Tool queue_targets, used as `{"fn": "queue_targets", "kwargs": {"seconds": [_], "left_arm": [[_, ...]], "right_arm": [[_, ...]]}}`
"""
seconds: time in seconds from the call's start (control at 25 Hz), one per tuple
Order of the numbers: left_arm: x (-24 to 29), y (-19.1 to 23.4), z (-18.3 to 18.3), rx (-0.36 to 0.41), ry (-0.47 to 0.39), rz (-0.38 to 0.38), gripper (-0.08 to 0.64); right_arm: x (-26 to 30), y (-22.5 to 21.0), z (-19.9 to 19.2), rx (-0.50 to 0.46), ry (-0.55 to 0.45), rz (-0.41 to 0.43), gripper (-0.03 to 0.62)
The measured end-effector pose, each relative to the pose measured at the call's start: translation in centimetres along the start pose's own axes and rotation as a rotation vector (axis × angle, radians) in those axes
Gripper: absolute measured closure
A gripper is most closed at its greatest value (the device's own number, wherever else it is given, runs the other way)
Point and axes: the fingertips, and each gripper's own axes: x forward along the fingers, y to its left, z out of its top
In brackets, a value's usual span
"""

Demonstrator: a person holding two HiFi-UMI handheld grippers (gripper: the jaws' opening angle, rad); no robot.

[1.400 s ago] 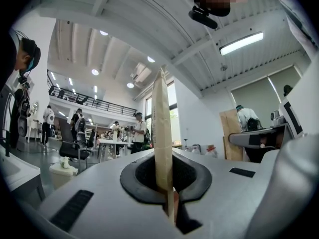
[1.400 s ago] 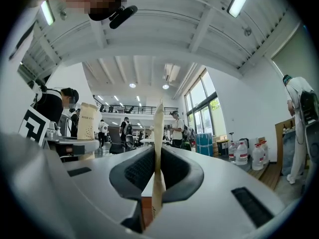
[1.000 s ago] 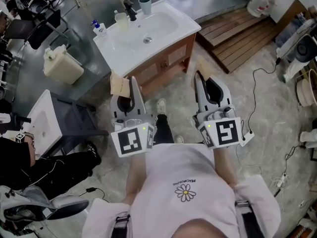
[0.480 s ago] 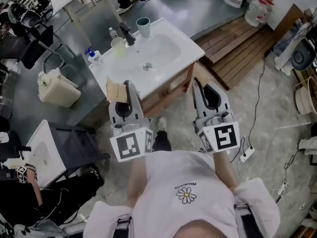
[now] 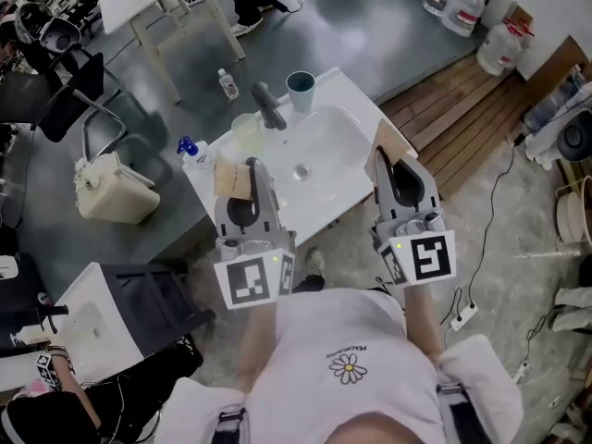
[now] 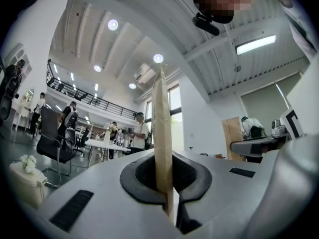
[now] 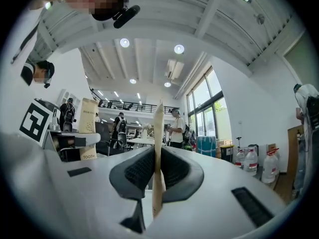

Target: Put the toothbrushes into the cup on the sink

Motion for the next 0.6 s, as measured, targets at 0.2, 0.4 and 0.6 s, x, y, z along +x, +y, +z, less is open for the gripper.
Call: {"fn": "queue_targets", "kwargs": {"seconds": [0.2, 0.4, 0.6], "left_arm": [[3.4, 3.6, -1.5, -0.033, 0.005, 0.033, 0.546], [5.8, 4.3, -3.9, -0.018, 0.071, 0.050, 0.546], [7.4, 4.9, -4.6, 0.010, 0.075, 0.089, 0.546]], "right_arm": [[5.2, 0.0, -1.0, 0.009, 0.009, 0.005, 0.566], [8.5, -0.8, -2.6, 0.046, 0.028, 0.032, 0.566], [11.5, -0.8, -4.0, 0.080, 0.022, 0.098, 0.566]]}}
